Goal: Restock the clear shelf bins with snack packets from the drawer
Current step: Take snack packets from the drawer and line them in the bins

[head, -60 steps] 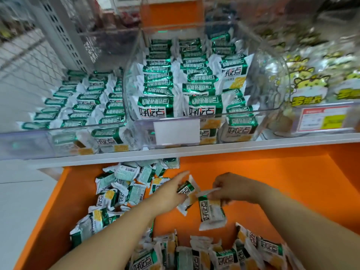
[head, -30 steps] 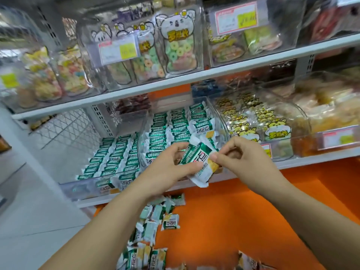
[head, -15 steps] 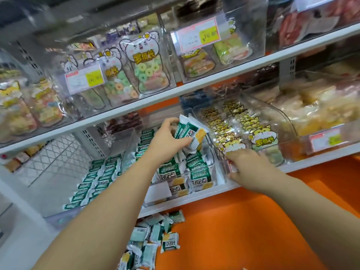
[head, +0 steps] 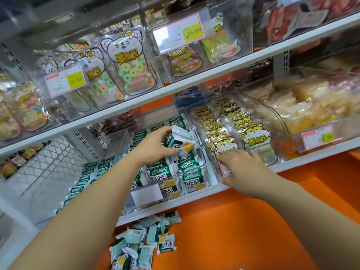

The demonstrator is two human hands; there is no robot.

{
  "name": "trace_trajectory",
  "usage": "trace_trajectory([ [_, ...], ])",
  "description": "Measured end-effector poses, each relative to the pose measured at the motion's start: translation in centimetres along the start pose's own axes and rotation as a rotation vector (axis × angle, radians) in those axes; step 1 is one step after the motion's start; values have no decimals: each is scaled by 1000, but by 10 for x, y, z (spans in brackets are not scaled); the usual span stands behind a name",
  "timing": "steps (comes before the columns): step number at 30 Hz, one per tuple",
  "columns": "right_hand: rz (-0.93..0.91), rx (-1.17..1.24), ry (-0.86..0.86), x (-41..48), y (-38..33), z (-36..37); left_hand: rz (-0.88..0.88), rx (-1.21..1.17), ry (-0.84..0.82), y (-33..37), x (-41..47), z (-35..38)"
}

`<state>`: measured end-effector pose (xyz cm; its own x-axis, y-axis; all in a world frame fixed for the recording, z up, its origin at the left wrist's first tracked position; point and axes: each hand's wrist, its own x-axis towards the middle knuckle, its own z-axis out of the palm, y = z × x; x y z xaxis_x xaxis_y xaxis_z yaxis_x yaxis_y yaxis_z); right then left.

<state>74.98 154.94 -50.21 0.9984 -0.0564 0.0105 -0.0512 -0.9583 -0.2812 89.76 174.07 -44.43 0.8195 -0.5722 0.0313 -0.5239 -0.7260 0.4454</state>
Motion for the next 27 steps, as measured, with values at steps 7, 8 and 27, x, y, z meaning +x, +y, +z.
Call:
trace_trajectory([
  [7, 0, 4, -5, 0, -1, 0, 0, 372, -107, 12, 11, 6],
  [8, 0, 4, -4, 1, -1, 0, 1, 422, -127, 16, 14, 7],
  [27, 22, 16, 3, 0, -5, 0, -129, 578, -30, 18, 15, 56],
])
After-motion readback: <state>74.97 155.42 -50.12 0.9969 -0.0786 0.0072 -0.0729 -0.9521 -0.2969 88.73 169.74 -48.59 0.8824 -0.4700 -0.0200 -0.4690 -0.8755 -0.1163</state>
